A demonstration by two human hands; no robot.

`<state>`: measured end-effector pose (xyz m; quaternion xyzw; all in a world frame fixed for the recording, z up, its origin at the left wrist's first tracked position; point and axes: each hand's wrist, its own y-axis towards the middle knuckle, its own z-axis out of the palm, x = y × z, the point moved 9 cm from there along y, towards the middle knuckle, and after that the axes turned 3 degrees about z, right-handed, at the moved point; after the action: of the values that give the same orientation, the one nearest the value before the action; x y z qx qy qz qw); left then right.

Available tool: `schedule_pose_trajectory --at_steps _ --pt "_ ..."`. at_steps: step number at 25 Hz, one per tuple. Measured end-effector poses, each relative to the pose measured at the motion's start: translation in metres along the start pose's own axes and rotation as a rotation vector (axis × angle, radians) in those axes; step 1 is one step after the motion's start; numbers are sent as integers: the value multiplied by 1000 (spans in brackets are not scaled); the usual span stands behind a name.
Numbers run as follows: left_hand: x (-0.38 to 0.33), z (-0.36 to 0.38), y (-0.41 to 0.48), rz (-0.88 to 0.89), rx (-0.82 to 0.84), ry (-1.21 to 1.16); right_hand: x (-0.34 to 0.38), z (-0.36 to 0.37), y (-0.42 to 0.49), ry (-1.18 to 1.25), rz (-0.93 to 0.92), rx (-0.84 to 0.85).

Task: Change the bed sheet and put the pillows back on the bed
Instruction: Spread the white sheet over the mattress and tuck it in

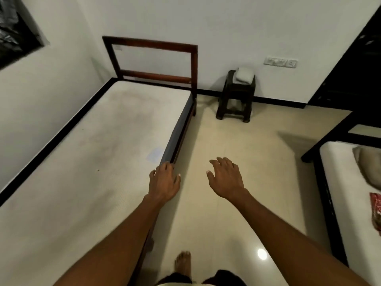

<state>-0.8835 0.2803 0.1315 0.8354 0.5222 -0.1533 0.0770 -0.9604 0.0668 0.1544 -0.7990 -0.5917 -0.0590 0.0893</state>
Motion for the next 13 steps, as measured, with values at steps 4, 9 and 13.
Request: schedule_pose_trajectory --at_steps 4,9,13 --pt "-39 4 122 105 32 24 -61 -35 84 38 117 -79" --pt "-128 34 287 208 62 4 -172 -56 204 53 248 -110" --pt "-189 60 409 207 87 -9 -265 -73 305 72 305 -69"
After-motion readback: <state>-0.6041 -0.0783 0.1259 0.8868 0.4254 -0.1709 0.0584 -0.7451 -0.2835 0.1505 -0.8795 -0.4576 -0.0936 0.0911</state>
